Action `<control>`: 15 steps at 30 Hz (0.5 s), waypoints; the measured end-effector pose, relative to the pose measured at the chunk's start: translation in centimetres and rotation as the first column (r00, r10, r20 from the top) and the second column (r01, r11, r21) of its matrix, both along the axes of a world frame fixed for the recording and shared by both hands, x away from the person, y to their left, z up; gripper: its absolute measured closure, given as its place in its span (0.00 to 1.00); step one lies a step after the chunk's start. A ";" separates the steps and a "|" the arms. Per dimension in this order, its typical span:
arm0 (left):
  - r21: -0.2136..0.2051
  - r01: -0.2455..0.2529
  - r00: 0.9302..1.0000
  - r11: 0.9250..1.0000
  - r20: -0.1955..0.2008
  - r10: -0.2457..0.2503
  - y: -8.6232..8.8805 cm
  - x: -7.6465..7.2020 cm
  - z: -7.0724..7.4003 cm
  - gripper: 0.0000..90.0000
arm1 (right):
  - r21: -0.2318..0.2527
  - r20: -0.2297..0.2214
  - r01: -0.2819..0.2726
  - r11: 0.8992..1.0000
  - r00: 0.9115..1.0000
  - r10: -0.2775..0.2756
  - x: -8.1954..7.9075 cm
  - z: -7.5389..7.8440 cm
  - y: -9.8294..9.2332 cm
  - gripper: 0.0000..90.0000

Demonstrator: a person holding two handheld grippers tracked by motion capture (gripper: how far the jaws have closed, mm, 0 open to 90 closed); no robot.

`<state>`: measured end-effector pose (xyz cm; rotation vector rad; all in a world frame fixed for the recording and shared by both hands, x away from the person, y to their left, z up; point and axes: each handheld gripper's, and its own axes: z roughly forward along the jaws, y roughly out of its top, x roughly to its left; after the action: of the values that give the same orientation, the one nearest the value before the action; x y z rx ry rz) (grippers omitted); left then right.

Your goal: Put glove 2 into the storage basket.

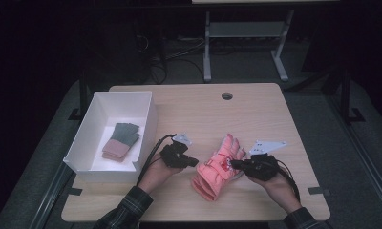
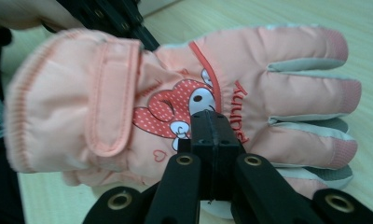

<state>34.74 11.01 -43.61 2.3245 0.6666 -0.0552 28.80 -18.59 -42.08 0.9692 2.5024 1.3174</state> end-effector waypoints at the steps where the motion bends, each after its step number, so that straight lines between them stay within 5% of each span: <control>1: -0.004 -0.003 1.000 1.000 -0.001 0.003 0.0 0.0 0.0 1.00 | -0.004 -0.003 0.001 1.000 1.000 -0.001 0.1 -0.1 0.1 1.00; 15: 0.005 -0.025 1.000 1.000 -0.002 0.025 0.1 0.2 0.1 0.98 | -0.125 -0.097 -0.004 0.992 0.995 -0.008 1.2 -2.5 2.4 1.00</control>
<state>34.91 11.15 -43.51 2.3205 0.6972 -0.0449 30.03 -16.19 -44.63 1.0318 2.6185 1.1230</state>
